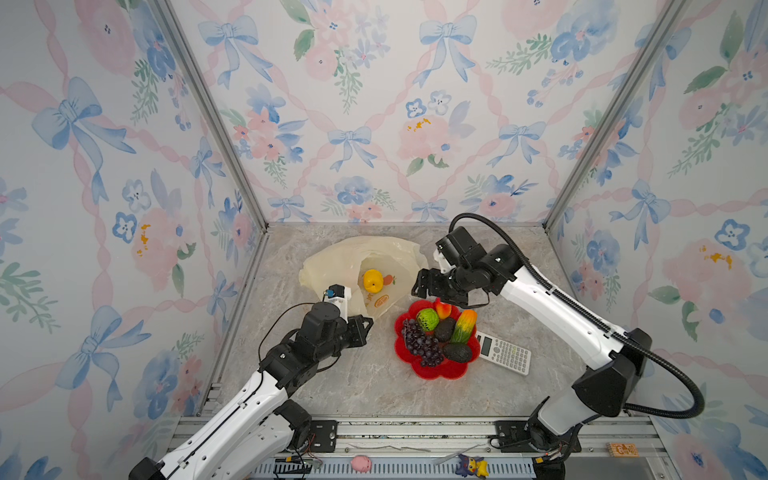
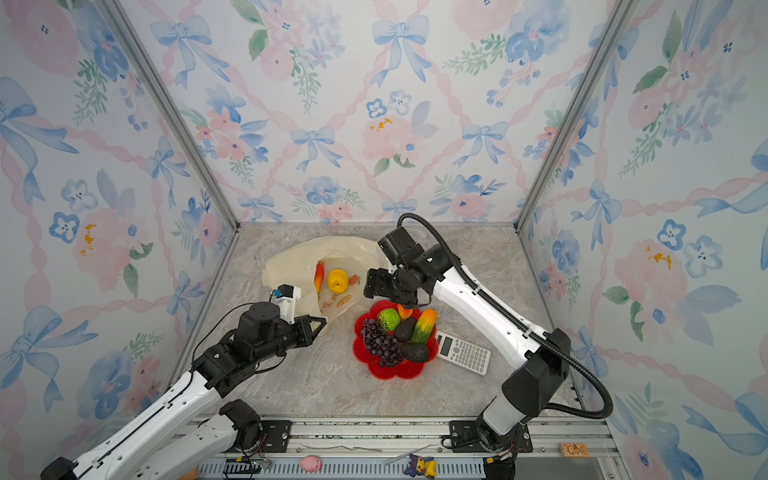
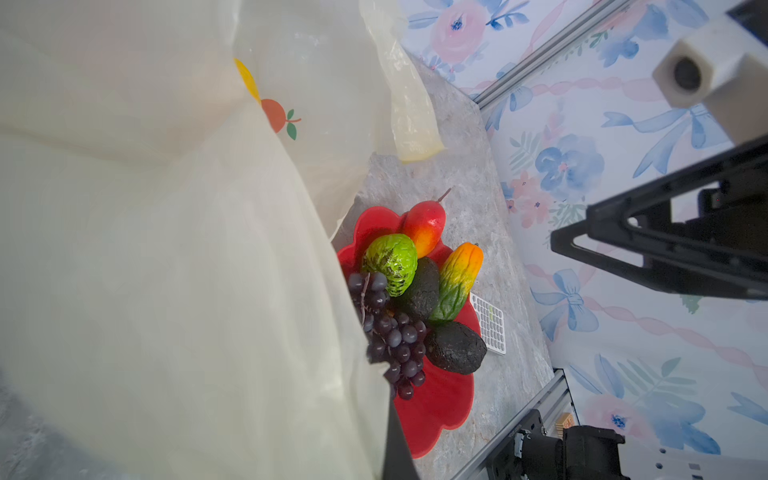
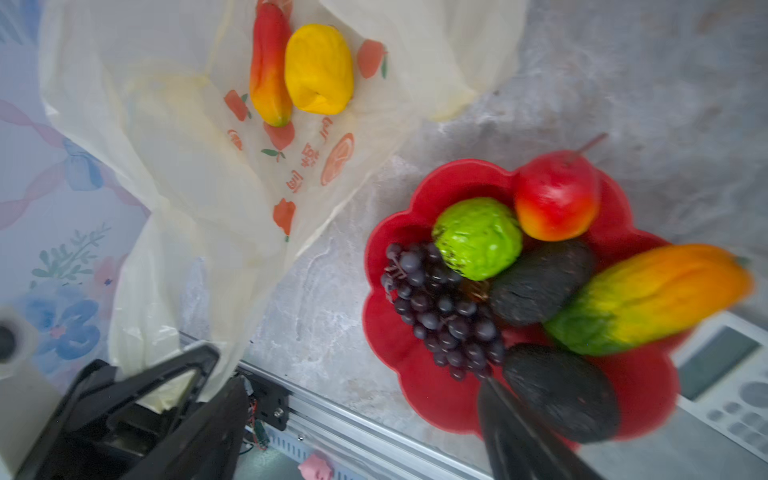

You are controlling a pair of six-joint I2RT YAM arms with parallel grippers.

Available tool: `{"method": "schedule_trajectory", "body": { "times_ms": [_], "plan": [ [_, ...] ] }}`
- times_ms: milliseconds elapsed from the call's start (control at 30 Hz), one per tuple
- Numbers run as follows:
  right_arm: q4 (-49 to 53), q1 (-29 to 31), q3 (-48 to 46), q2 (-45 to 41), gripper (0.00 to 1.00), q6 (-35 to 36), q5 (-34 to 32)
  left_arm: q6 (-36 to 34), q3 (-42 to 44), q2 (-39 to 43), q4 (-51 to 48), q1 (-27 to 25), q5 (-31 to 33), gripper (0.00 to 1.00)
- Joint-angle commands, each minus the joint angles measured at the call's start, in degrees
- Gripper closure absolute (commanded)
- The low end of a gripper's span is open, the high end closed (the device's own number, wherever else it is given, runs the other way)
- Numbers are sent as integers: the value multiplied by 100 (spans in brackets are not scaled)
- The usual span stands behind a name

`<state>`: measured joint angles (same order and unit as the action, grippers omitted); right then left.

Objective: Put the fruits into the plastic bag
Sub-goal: 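Withdraw the right gripper from the bag and move it over the bowl, then lower the right gripper onto the dark avocado nearest the robot and grasp it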

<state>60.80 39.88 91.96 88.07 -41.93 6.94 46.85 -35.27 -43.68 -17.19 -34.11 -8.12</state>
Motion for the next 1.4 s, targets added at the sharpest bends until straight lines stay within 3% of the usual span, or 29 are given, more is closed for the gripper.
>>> {"method": "schedule_trajectory", "body": {
  "times_ms": [0,133,400,833,1367],
  "plan": [
    [986,-259,-529,-474,8,505,-436,105,-59,45,84,32,-131,100],
    [1549,-324,-908,-706,1,988,-616,166,14,111,89,30,-164,100],
    [1858,89,-1185,-331,4,1500,-834,219,140,272,86,28,-129,100],
    [1235,547,-1222,886,4,1624,-948,169,64,175,89,27,-123,100],
    [729,508,-1688,1317,4,1493,-1021,131,8,91,89,38,-156,100]
  ]
}}
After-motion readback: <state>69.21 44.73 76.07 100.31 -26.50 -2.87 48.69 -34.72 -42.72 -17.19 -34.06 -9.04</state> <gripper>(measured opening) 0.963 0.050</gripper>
